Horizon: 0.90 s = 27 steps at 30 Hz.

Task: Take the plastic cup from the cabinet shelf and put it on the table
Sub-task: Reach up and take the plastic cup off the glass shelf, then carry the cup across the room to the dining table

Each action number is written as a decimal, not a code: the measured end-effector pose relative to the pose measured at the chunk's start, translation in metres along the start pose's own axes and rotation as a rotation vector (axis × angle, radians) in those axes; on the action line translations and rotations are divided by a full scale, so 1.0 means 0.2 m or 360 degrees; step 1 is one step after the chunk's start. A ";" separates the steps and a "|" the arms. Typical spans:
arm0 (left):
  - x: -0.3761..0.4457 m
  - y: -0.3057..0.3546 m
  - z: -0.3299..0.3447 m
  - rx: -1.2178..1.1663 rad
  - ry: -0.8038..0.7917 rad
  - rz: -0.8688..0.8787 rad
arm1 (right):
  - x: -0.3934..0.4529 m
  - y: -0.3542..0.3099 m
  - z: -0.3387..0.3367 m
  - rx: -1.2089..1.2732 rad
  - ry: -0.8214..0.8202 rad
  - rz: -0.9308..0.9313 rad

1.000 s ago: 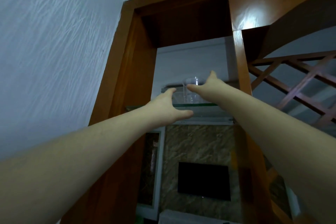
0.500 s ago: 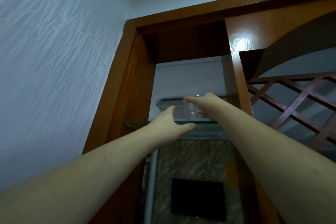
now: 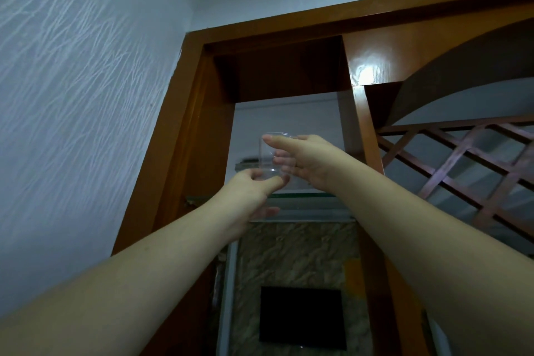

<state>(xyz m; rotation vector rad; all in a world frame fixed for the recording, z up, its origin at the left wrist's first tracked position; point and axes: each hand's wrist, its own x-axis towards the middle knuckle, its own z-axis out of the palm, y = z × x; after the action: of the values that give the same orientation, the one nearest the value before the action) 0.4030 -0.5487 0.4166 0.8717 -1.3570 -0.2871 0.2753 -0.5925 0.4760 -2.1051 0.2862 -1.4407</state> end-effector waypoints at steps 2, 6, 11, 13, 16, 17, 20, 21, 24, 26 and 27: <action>-0.01 0.00 -0.02 -0.0120 -0.0116 0.0022 | -0.02 -0.01 0.00 -0.0024 -0.0017 -0.0027; -0.05 -0.02 -0.05 -0.0207 -0.0226 0.0053 | -0.08 -0.01 -0.01 -0.0069 -0.0070 -0.0022; -0.15 -0.08 -0.10 -0.0293 -0.0322 -0.0005 | -0.19 -0.01 0.02 -0.0303 -0.0143 0.0020; -0.20 -0.11 -0.12 -0.0285 -0.0367 0.0015 | -0.24 -0.01 0.03 -0.0352 -0.0135 0.0020; -0.26 -0.14 -0.13 -0.0302 -0.0452 0.0037 | -0.32 0.00 0.05 -0.0370 -0.0159 0.0031; -0.28 -0.16 -0.13 -0.0328 -0.0475 0.0036 | -0.34 0.00 0.06 -0.0369 -0.0160 0.0033; -0.32 -0.21 -0.13 -0.0399 -0.0511 0.0007 | -0.40 0.01 0.07 -0.0388 -0.0112 0.0049; -0.33 -0.23 -0.13 -0.0415 -0.0527 -0.0013 | -0.41 0.01 0.08 -0.0405 -0.0097 0.0059; -0.36 -0.28 -0.10 -0.0421 -0.0568 -0.0052 | -0.47 0.02 0.06 -0.0492 -0.0086 0.0111; -0.39 -0.31 -0.07 -0.0437 -0.0595 -0.0064 | -0.51 0.02 0.03 -0.0576 -0.0082 0.0141; -0.40 -0.32 -0.04 -0.0460 -0.0618 -0.0073 | -0.53 0.02 0.02 -0.0608 -0.0069 0.0158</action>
<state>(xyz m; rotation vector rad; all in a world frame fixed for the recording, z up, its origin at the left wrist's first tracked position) 0.4104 -0.5357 0.3149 0.6229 -1.6035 -0.6982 0.2363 -0.5446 0.3886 -2.3782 0.6858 -1.3628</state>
